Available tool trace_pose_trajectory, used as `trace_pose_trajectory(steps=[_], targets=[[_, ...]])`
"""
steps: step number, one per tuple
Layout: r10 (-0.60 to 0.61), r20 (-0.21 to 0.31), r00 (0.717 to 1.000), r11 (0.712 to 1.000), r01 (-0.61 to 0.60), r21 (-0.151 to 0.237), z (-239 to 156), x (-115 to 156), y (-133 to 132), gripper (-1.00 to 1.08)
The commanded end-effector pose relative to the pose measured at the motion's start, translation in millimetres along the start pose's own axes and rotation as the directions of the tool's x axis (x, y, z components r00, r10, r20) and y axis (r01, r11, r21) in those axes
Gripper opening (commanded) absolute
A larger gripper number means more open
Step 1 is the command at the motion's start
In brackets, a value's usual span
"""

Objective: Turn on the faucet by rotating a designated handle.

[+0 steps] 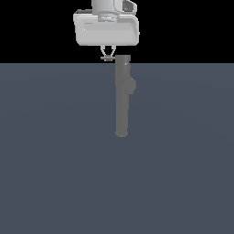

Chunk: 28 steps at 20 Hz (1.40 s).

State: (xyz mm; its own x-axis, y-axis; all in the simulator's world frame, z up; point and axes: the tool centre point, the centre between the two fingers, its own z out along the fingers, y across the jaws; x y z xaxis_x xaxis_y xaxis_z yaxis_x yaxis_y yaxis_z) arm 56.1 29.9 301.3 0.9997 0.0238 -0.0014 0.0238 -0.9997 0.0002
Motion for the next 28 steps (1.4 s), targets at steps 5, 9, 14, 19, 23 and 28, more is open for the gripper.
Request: trace_pose_trajectory(steps=[5, 9, 14, 19, 23, 28], targets=[[0.000, -0.001, 1.000, 1.000, 0.000, 0.000, 0.8, -1.9, -1.1, -1.00], [0.000, -0.001, 1.000, 1.000, 0.000, 0.000, 0.9, -13.3, -4.4, -1.00], [0.000, -0.001, 1.000, 1.000, 0.000, 0.000, 1.1, -28.1, -8.6, -1.00], [0.000, -0.001, 1.000, 1.000, 0.000, 0.000, 0.8, -43.5, -13.0, -1.00], [0.001, -0.010, 1.000, 1.000, -0.001, 0.000, 0.8, -41.9, -7.7, -1.00], [0.001, -0.007, 1.000, 1.000, -0.001, 0.000, 0.9, -57.8, -1.4, -1.00]])
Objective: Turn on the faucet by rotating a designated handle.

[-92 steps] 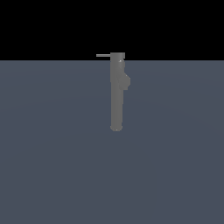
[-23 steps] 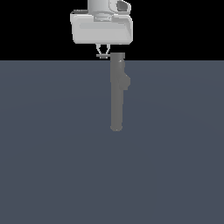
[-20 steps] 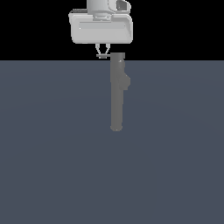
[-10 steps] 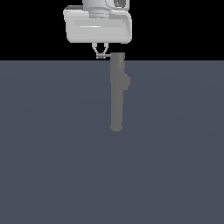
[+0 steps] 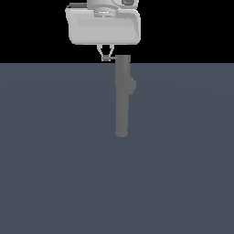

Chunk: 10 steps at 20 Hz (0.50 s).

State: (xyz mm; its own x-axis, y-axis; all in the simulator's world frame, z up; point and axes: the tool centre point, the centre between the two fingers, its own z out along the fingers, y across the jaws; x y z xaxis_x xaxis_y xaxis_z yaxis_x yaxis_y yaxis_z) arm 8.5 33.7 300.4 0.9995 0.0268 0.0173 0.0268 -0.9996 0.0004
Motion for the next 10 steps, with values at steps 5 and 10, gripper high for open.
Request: trace_pose_trajectory(steps=[5, 10], targets=[[0.003, 0.015, 1.000, 1.000, -0.003, 0.000, -0.6, -26.7, 10.1, -1.00], [-0.001, 0.003, 1.000, 1.000, 0.001, 0.000, 0.0, -26.4, 11.6, -1.00]])
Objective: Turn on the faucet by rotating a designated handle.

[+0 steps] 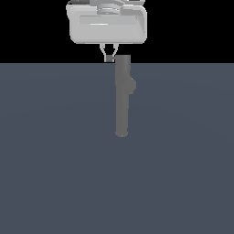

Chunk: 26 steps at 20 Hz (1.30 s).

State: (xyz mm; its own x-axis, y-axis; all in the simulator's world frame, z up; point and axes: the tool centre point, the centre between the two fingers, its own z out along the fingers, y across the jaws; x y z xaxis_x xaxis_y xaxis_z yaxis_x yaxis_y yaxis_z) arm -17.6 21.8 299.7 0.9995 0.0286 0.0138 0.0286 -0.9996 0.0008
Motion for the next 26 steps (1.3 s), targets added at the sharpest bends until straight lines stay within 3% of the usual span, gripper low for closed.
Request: trace_pose_trajectory(steps=[1, 11, 12, 23, 24, 25, 26], targets=[[0.001, 0.001, 1.000, 1.000, -0.001, 0.000, -0.2, -2.5, 5.2, -1.00], [0.004, 0.014, 1.000, 1.000, -0.004, 0.001, -1.1, -26.1, 51.0, -1.00], [-0.035, 0.003, 0.999, 0.999, 0.035, 0.003, -0.3, -16.8, 24.9, -1.00], [0.003, 0.013, 1.000, 1.000, -0.003, 0.001, -0.8, -1.3, 91.7, -1.00], [0.003, 0.013, 1.000, 1.000, -0.003, 0.001, -0.8, -1.3, 91.7, -1.00], [-0.045, 0.032, 0.998, 0.999, 0.045, 0.014, -0.1, -9.8, 56.5, -1.00], [-0.042, 0.031, 0.999, 0.999, 0.042, 0.013, -0.1, -6.6, 59.0, -1.00]])
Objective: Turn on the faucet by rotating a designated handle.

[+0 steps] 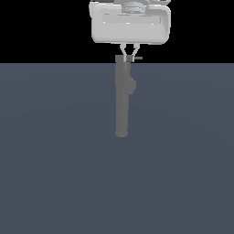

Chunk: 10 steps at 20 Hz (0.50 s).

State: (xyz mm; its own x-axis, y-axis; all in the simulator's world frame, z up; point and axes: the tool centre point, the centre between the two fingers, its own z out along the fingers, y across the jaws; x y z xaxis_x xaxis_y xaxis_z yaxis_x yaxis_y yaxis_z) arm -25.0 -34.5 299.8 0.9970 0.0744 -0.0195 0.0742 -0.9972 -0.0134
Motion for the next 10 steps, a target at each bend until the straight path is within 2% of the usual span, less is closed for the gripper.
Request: trace_pose_trajectory(steps=[1, 10], targets=[[0.006, -0.003, 1.000, 1.000, -0.006, -0.002, -0.2, 5.4, 5.9, -1.00], [0.030, -0.012, 0.999, 1.000, -0.030, -0.008, -1.2, 32.0, 30.2, -1.00]])
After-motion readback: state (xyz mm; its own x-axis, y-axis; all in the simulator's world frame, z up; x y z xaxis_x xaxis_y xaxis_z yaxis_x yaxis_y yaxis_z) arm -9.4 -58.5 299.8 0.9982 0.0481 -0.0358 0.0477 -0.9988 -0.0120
